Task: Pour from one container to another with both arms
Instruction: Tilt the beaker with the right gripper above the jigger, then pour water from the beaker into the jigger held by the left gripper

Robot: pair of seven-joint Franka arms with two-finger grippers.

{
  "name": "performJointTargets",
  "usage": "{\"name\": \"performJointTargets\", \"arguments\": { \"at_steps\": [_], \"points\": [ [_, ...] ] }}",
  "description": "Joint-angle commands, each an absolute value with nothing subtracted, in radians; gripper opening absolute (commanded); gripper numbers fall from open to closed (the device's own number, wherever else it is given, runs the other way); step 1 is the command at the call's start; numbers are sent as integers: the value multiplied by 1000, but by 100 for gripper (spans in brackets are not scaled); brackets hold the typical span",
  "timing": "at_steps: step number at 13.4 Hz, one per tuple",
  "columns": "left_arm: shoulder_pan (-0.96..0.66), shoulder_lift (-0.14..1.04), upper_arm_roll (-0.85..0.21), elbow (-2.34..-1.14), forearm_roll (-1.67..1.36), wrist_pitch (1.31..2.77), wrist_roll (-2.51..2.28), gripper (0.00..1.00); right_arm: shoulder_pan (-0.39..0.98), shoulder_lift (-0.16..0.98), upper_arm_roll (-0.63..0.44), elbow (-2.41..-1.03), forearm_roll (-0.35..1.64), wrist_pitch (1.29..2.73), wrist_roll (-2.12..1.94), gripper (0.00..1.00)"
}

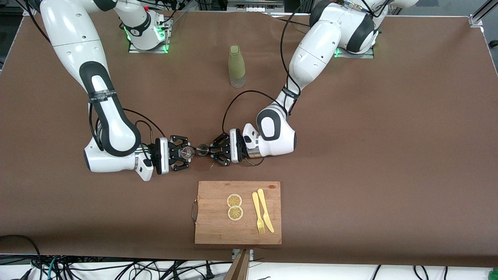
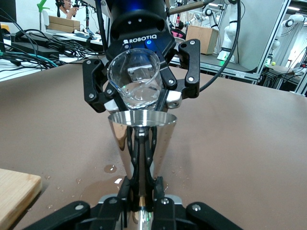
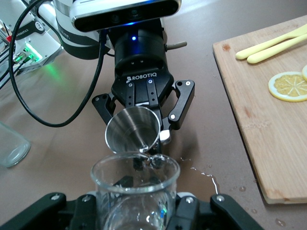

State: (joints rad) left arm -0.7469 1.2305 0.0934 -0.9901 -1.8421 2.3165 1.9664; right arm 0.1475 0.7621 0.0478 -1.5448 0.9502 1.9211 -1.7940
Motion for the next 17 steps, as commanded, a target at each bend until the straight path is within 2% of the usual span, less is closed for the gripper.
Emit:
{"name": "performJointTargets", "arguments": {
  "at_steps": [1,6,17],
  "points": [
    [-750,1233,104,-973,-1879,2316,1962,0,144,739,74,-1531,894,1907,-1735,26],
    [-749,1232,103,-971,-1879,2315,1950,0,144,733,83,-1499,832,1861,-1657,26],
    [-744,1233,101,-971,-1881,2316,1951,0,152,739,127,-1456,666,1875,-1533,26]
  ]
}}
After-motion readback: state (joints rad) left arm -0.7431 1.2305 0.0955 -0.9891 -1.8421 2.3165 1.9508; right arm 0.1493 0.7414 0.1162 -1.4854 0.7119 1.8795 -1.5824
